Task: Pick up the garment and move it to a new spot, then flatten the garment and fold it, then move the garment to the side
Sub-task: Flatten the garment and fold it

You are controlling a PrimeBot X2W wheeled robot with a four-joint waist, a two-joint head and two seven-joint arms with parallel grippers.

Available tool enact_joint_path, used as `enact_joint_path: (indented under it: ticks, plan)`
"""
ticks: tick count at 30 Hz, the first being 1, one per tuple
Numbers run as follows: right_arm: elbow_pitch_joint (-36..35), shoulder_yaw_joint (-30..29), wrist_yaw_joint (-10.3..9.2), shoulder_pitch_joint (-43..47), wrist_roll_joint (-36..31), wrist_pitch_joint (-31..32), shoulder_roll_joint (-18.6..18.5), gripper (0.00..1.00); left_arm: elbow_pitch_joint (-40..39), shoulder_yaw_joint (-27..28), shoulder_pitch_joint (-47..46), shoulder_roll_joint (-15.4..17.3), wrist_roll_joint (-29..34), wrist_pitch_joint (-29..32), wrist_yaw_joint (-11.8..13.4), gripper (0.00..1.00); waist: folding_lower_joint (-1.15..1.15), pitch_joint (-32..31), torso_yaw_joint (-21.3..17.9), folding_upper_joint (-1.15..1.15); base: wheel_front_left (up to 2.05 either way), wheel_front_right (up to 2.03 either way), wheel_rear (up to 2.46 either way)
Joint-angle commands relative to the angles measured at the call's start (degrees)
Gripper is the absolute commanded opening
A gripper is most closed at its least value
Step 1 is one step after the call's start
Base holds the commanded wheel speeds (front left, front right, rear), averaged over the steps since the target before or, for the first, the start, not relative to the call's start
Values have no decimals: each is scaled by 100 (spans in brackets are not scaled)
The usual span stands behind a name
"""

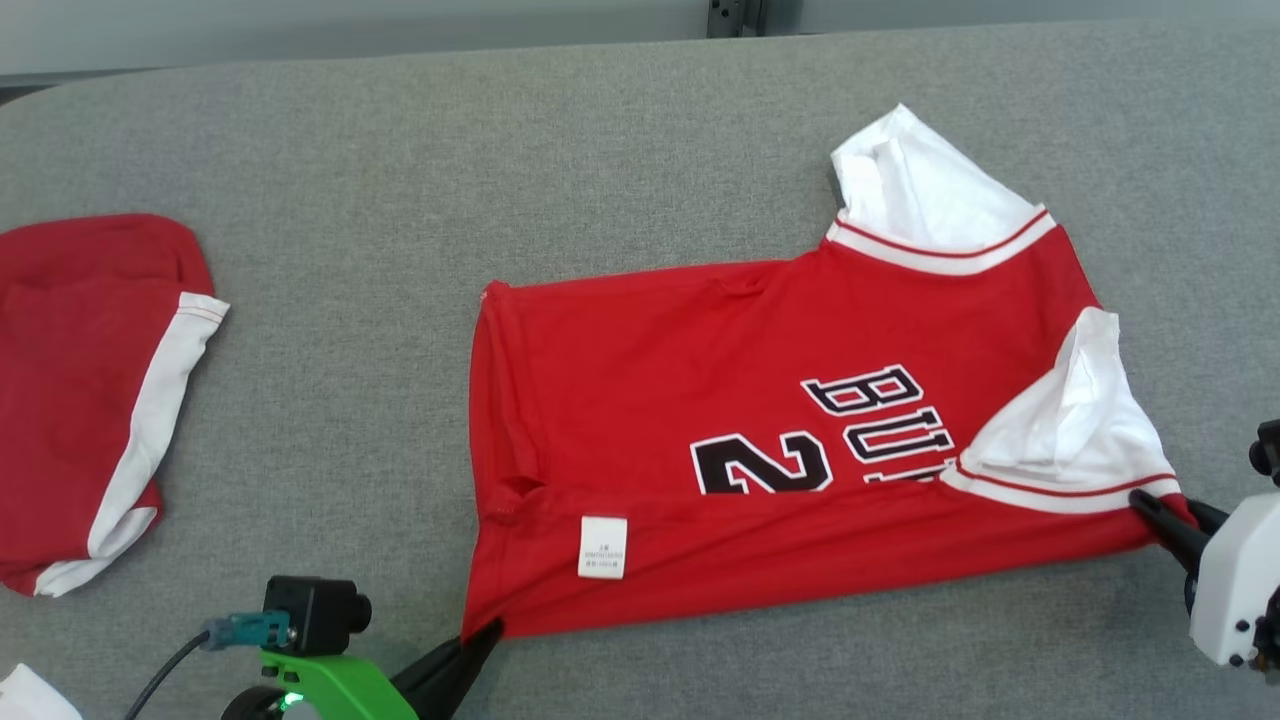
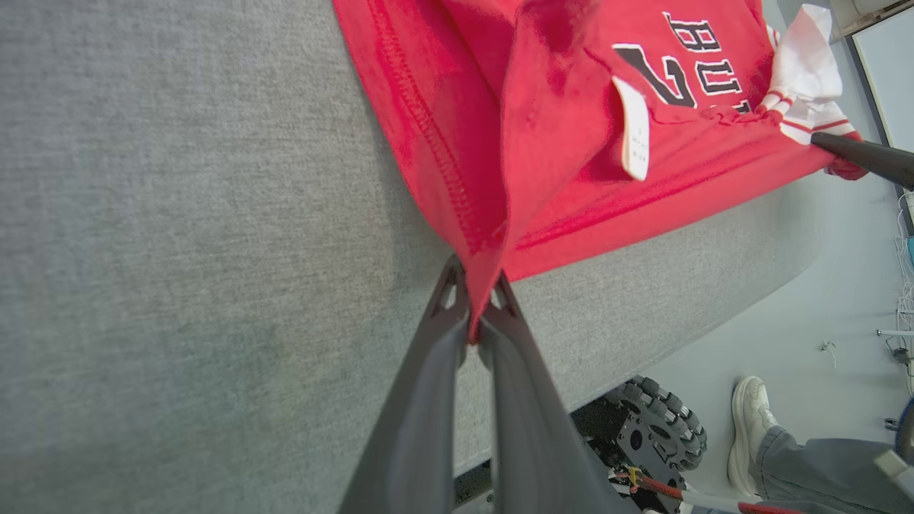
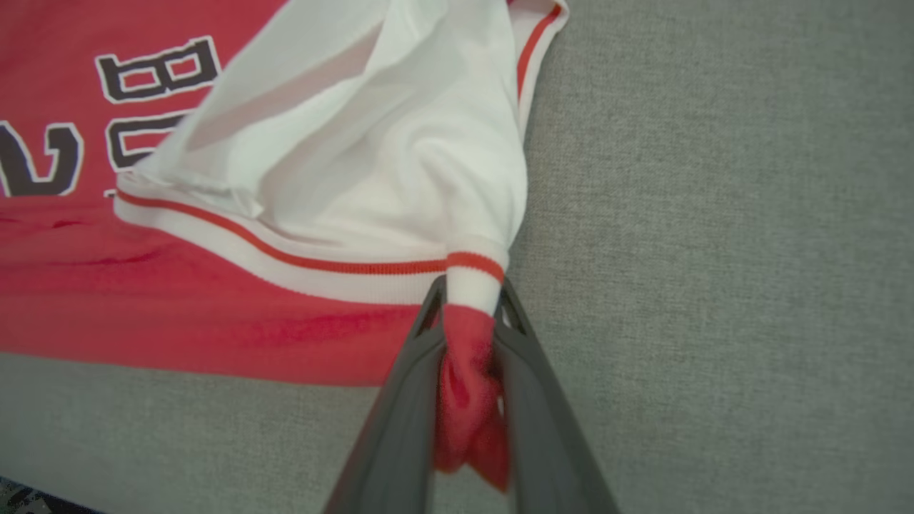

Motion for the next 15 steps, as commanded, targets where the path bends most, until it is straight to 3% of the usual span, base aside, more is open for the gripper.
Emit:
enact_joint_path:
  ticks: [1, 5, 6, 7, 8, 9, 11, 15]
  plan:
    - [-98, -72, -14, 204, 97, 113, -65, 0, -97, 64, 176, 175, -73, 45, 95, 0, 0, -174, -11, 0, 0, 0, 0]
    - [-305, -129, -14, 555, 271, 392, -36, 0, -407, 98, 531, 275, -258, 56, 192, 0, 0, -124, -46, 0, 0, 0, 0]
    - [-335, -90, -13, 612, 267, 436, -18, 11, -434, 87, 576, 252, -275, 38, 214, 0, 0, -90, -50, 0, 0, 0, 0]
    - [-355, -74, -13, 647, 238, 442, 3, 40, -437, 84, 616, 187, -308, -5, 238, 26, 0, -67, -50, 0, 0, 0, 0]
    - [-371, -101, -13, 655, 178, 380, 24, 100, -428, 84, 655, 122, -337, -34, 250, 90, 0, -40, -49, 0, 0, 0, 0]
    - [-363, -157, -13, 651, 145, 337, 66, 100, -417, 69, 660, 98, -328, -58, 258, 100, 0, -14, -48, 0, 0, 0, 0]
    - [-443, -210, -11, 600, 99, 304, 21, 100, -422, 110, 640, 65, -269, -155, 281, 100, 0, 39, -42, 0, 0, 0, 0]
    - [-930, -485, -8, 270, 134, 272, -157, 100, -654, 332, 576, 345, -117, -259, 411, 100, 0, 200, -59, 0, 0, 0, 0]
